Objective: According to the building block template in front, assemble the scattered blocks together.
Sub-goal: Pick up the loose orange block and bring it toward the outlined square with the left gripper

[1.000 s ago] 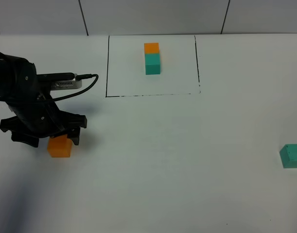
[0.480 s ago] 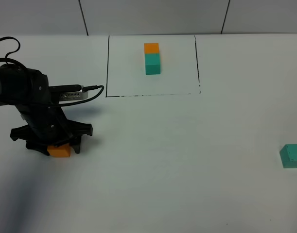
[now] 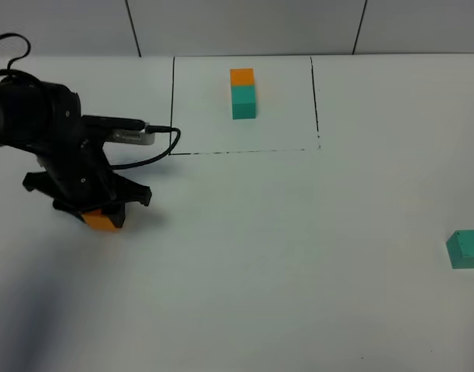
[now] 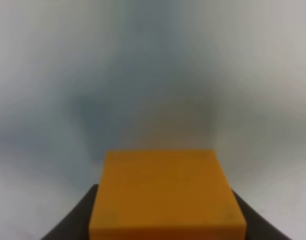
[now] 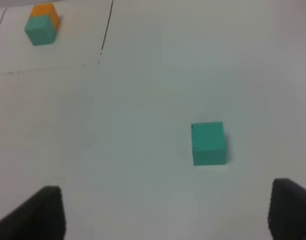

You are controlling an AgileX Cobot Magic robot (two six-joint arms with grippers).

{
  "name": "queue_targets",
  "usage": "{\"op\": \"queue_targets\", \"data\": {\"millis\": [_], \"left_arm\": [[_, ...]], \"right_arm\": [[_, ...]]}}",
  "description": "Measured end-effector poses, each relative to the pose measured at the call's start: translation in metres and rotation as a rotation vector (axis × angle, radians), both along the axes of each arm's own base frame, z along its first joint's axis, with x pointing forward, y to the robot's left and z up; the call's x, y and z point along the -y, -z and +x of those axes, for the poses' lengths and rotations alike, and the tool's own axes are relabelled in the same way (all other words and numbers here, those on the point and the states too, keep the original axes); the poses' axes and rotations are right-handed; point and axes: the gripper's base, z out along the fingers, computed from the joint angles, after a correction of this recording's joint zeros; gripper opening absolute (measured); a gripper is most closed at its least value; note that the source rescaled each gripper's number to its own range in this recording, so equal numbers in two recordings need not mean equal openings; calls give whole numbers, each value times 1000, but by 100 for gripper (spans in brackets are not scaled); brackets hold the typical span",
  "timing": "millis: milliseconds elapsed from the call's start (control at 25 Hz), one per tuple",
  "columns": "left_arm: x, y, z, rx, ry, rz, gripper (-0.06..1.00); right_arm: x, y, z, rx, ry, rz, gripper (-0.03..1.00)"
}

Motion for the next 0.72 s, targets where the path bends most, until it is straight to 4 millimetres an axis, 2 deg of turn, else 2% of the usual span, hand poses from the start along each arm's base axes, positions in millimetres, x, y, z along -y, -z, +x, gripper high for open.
{"op": "queue_targets", "data": {"millis": [160,320,720], "left_arm": [[22,-17,22,9,328,1,0],[56,-23,41,-22,615,17,0],[140,-10,72,-61,1153,54,0]], "right_arm": [[0,0,0,0,0,0,66],[0,0,0,0,0,0,66],[0,0,0,0,0,0,66]]}}
